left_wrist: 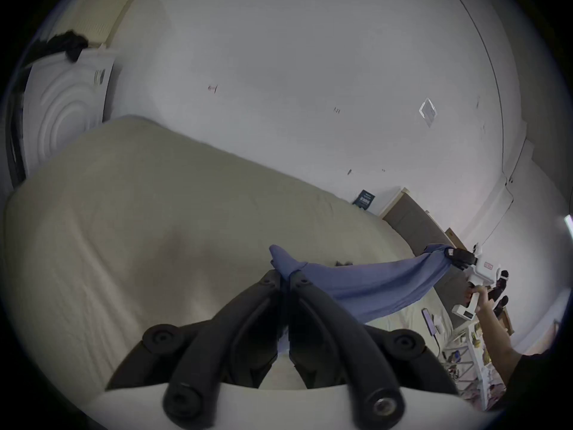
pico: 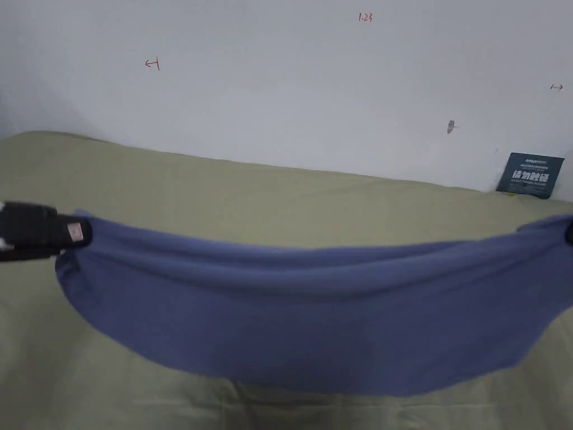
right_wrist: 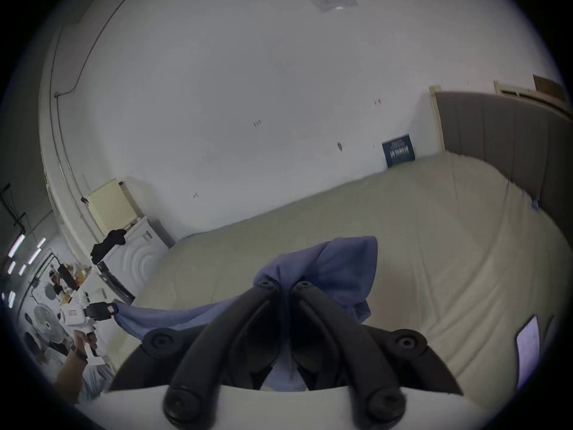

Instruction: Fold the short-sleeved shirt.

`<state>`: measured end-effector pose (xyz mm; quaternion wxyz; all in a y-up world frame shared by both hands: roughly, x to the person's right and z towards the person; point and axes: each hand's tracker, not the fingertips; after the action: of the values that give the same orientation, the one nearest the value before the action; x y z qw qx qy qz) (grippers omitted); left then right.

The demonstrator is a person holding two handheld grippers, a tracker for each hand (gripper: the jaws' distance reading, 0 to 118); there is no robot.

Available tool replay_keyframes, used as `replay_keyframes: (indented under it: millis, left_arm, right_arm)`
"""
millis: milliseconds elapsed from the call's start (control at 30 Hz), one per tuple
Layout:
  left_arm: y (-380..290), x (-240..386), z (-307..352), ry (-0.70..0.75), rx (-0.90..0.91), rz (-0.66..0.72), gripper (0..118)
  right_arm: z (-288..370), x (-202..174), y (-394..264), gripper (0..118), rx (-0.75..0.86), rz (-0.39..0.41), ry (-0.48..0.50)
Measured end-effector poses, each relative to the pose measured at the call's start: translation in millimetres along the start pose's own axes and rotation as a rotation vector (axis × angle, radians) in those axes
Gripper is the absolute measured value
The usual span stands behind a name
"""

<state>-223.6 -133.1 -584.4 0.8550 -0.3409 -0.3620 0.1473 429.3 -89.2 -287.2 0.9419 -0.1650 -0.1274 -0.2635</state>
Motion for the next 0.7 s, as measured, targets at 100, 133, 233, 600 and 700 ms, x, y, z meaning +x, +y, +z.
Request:
replay_keyframes:
  millis: [100, 133, 233, 600, 700]
  left_arm:
    - [-46, -5, 14, -0.002, -0.038, 0.039, 3]
    - [-58, -8, 18, -0.006, -0.058, 0.05, 3]
    - [-98, -14, 32, 0.011, -0.107, 0.087, 3]
    - [-202, -27, 74, -0.015, -0.222, 0.164, 3]
    - [-220, -29, 78, -0.014, -0.252, 0.152, 4]
  right_arm:
    - [17, 11, -35, 7, -0.057, -0.055, -0.011]
    - [22, 15, -44, 7, -0.068, -0.062, -0.022]
    - [42, 23, -76, 7, -0.099, -0.077, -0.045]
    - [102, 51, -166, 7, -0.202, -0.146, -0.124]
    - [111, 61, -185, 7, -0.234, -0.173, -0.159]
